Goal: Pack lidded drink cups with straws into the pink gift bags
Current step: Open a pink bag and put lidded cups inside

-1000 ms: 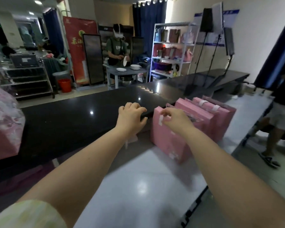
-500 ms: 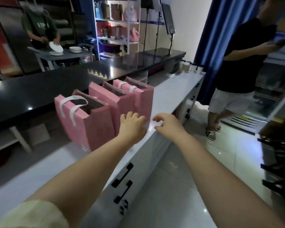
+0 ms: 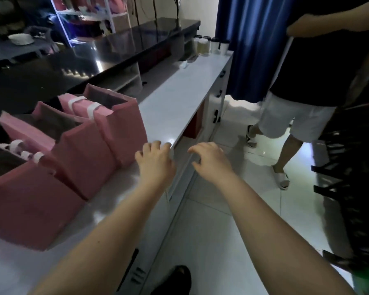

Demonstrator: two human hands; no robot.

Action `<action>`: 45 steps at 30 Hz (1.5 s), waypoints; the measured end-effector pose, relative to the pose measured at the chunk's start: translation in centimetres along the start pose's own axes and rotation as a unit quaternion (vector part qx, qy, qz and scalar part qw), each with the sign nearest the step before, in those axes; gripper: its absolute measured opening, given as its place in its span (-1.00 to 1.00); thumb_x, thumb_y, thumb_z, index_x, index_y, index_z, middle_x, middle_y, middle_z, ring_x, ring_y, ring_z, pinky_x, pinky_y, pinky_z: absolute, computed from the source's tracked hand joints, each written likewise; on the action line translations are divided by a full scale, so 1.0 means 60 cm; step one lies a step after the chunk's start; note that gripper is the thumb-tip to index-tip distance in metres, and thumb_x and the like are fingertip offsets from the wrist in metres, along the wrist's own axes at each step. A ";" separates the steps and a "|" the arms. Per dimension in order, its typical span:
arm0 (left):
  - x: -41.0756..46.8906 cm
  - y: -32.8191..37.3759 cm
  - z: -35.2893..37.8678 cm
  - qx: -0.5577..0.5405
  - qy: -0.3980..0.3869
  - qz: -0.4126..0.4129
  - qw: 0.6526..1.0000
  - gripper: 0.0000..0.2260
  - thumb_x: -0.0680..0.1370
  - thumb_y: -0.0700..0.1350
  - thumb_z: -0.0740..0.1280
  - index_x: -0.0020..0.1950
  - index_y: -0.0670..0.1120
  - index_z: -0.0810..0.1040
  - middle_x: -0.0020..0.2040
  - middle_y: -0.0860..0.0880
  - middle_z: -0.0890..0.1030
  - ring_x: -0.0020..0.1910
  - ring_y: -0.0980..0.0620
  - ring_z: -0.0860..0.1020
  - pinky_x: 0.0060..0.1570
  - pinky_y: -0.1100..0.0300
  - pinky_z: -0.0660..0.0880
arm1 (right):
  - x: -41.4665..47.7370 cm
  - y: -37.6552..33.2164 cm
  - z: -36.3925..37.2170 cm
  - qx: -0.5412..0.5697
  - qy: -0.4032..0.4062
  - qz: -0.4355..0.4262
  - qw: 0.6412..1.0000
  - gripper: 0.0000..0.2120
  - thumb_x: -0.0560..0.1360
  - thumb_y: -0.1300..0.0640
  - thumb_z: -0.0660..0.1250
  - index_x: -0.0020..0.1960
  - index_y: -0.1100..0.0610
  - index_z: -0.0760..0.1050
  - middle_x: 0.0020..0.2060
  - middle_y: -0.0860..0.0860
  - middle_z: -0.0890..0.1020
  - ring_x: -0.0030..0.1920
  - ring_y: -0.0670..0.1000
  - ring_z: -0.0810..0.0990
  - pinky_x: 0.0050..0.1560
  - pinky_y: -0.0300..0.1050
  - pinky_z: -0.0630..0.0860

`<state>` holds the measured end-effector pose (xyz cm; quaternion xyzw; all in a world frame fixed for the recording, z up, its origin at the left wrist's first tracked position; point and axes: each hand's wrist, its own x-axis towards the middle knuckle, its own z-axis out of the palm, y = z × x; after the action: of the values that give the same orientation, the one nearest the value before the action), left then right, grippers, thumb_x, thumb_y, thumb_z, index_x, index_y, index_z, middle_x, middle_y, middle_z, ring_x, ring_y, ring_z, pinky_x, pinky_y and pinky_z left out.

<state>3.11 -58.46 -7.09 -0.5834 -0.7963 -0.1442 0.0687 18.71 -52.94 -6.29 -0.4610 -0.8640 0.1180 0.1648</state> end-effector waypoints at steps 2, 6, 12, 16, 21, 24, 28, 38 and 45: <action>0.071 0.012 0.006 -0.024 0.019 -0.010 0.999 -0.61 0.49 -0.05 0.31 0.32 0.03 0.47 0.28 -0.04 0.48 0.25 -0.15 0.36 0.14 -0.03 0.27 | 0.049 0.025 -0.007 -0.011 0.006 0.005 1.000 -0.65 0.52 0.14 0.32 0.30 0.01 0.48 0.25 -0.02 0.53 0.29 0.09 0.39 0.28 0.01 0.33; 0.220 0.032 0.008 -0.043 0.039 0.017 0.998 -0.60 0.48 -0.13 0.29 0.33 0.01 0.49 0.28 -0.04 0.50 0.25 -0.17 0.36 0.12 -0.01 0.26 | 0.150 0.064 -0.039 -0.036 0.010 0.032 0.999 -0.64 0.53 0.15 0.31 0.32 0.00 0.48 0.27 -0.03 0.53 0.30 0.08 0.38 0.27 -0.04 0.30; 0.434 0.044 -0.003 -0.024 0.074 0.043 0.996 -0.65 0.49 -0.11 0.30 0.26 0.11 0.56 0.31 0.02 0.49 0.29 -0.12 0.32 0.20 -0.05 0.18 | 0.358 0.073 -0.075 -0.026 0.063 -0.030 0.997 -0.64 0.50 0.17 0.32 0.28 -0.02 0.51 0.23 -0.08 0.54 0.30 0.03 0.36 0.31 -0.04 0.26; 0.485 0.023 0.014 0.018 0.070 0.004 0.997 -0.72 0.48 -0.07 0.29 0.17 0.08 0.60 0.24 0.02 0.51 0.29 -0.12 0.32 0.26 -0.10 0.18 | 0.462 0.096 -0.058 -0.124 0.048 -0.091 0.987 -0.64 0.53 0.13 0.26 0.31 -0.04 0.47 0.20 -0.07 0.50 0.30 0.04 0.28 0.25 -0.13 0.07; 0.552 -0.001 0.021 0.048 0.094 -0.083 0.991 -0.72 0.50 -0.03 0.27 0.19 0.04 0.55 0.22 0.01 0.49 0.30 -0.13 0.30 0.28 -0.11 0.16 | 0.617 0.097 -0.028 -0.060 0.065 -0.169 0.982 -0.67 0.54 0.09 0.30 0.30 -0.01 0.48 0.19 -0.07 0.53 0.28 0.03 0.34 0.25 -0.10 0.21; 0.591 -0.021 0.016 0.068 0.098 -0.160 0.980 -0.72 0.51 -0.01 0.24 0.21 0.06 0.51 0.20 0.00 0.48 0.28 -0.13 0.29 0.25 -0.12 0.17 | 0.700 0.066 0.000 -0.009 0.045 -0.254 0.966 -0.73 0.52 0.08 0.33 0.22 0.06 0.54 0.11 -0.03 0.57 0.22 0.07 0.40 0.19 -0.06 0.34; 0.613 -0.061 -0.002 0.100 0.062 -0.287 0.951 -0.76 0.51 -0.02 0.21 0.16 0.09 0.50 0.15 0.02 0.49 0.20 -0.12 0.33 0.18 -0.12 0.25 | 0.759 -0.006 0.043 -0.017 -0.036 -0.394 0.918 -0.80 0.53 0.11 0.22 0.11 0.13 0.52 0.01 0.01 0.57 0.10 0.09 0.43 0.06 -0.01 0.41; 0.496 -0.107 -0.046 0.101 0.120 -0.549 0.821 -0.73 0.51 0.01 0.29 0.21 0.16 0.55 0.20 0.01 0.53 0.23 -0.14 0.35 0.15 -0.09 0.30 | 0.817 -0.091 0.109 0.094 -0.157 -0.555 0.812 -0.61 0.49 0.18 0.34 0.30 0.00 0.48 0.23 -0.02 0.53 0.23 0.07 0.40 0.22 -0.04 0.39; 0.385 -0.046 -0.015 0.123 0.280 -0.557 0.772 -0.82 0.44 -0.07 0.35 0.01 0.05 0.67 0.02 0.05 0.65 0.06 -0.11 0.46 -0.03 0.06 0.31 | 0.814 -0.189 0.123 0.126 -0.218 -0.601 0.758 -0.25 0.42 0.44 0.30 0.43 -0.19 0.28 0.45 -0.05 0.26 0.42 0.09 0.19 0.31 0.05 0.34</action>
<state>-6.75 -38.49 -0.25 0.0417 -0.9384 -0.2150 0.2672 -18.21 -18.74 -0.46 0.2162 -0.9535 0.1996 0.0659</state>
